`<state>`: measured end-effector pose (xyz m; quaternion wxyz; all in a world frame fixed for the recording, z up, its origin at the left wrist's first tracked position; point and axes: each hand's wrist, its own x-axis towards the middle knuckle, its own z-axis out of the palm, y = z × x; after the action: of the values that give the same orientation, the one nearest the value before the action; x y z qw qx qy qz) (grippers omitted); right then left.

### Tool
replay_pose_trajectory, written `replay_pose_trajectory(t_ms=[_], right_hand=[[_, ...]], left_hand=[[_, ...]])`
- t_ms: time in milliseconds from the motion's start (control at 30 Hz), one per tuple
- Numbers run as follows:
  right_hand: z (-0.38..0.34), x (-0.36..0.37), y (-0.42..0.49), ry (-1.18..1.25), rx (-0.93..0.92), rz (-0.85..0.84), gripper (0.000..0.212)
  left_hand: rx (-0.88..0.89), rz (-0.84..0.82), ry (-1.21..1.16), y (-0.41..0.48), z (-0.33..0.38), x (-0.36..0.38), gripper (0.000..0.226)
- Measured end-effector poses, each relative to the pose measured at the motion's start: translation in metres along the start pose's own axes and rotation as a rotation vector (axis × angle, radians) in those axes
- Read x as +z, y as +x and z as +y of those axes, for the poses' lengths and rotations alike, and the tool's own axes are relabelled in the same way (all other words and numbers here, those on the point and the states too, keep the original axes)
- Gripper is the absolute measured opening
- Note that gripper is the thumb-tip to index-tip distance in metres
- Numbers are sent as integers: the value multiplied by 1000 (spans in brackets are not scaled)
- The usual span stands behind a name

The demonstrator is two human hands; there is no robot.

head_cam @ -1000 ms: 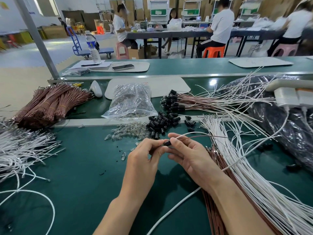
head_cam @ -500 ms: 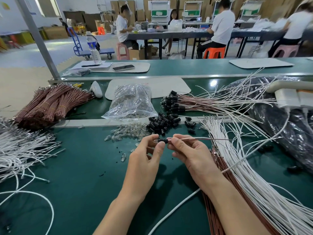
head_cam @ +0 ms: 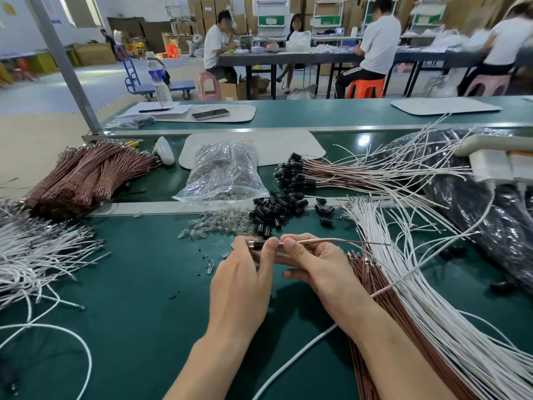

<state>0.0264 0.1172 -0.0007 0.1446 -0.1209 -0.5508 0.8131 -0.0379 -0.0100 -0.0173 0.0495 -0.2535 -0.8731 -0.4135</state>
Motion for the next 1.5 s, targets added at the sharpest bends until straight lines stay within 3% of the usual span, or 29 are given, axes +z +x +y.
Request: replay_pose_trajectory(t_ms=[333, 867, 967, 1067, 1200, 1333, 1433, 1500], right_hand=[[3, -4, 2, 6, -4, -55, 28], [7, -7, 4, 5, 6, -47, 31], [5, -4, 3, 11, 9, -57, 28], [-1, 0, 1, 108, 33, -81, 22], [-6, 2, 0, 225, 61, -43, 25], [-1, 1, 0, 155, 72, -31, 19], [2, 1, 1, 76, 48, 1, 19], [3, 1, 2, 17, 28, 7, 21]], left_hand=[[16, -34, 66, 0, 1, -2, 56], [13, -70, 67, -1, 0, 0, 67], [15, -72, -10, -2, 1, 0, 58], [23, -55, -232, -2, -1, 1, 41], [156, -39, -365, 0, -4, 1, 9], [212, -85, -420, 1, -2, 2, 18], [152, -98, -388, 0, 0, 2, 12], [94, -92, -306, 0, 1, 3, 24]])
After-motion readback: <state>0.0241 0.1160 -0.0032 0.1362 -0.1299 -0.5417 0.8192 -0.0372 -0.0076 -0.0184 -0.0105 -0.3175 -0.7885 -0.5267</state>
